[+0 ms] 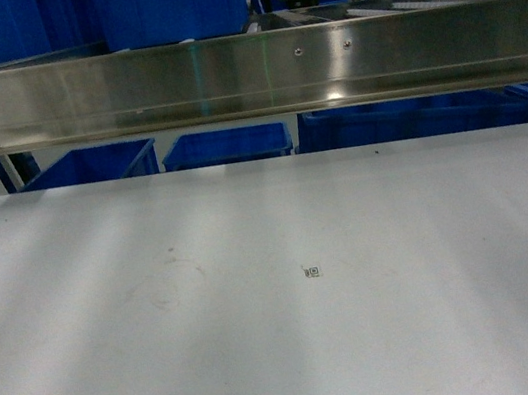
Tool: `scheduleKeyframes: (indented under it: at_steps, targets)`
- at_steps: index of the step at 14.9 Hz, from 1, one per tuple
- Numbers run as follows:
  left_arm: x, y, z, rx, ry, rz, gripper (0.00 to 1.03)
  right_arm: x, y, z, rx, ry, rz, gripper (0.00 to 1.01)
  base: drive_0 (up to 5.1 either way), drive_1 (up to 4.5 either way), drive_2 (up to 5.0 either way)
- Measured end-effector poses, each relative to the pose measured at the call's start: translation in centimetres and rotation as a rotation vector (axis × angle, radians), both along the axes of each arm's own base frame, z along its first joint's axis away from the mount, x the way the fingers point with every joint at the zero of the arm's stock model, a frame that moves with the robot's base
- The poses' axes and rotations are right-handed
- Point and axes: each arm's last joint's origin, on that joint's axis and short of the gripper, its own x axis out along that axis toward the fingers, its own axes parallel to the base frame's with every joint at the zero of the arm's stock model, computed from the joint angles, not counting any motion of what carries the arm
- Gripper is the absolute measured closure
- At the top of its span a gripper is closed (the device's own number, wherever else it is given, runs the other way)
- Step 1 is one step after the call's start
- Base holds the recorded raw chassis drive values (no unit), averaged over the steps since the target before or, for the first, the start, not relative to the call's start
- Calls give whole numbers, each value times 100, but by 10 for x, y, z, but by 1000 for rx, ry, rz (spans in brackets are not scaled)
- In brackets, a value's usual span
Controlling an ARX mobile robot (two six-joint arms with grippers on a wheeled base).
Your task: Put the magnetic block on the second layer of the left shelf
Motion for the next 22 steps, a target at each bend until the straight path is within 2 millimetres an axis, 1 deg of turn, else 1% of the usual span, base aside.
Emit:
scheduleKeyframes:
  at_steps: [1, 22]
  targets:
    - [0, 0, 0, 0, 0, 0, 5, 0, 0, 0, 0, 0, 0, 58, 0, 0, 0]
    - [0, 0, 0, 0, -1, 0, 5, 0, -1, 0, 0, 1, -8, 58, -495, 250, 250]
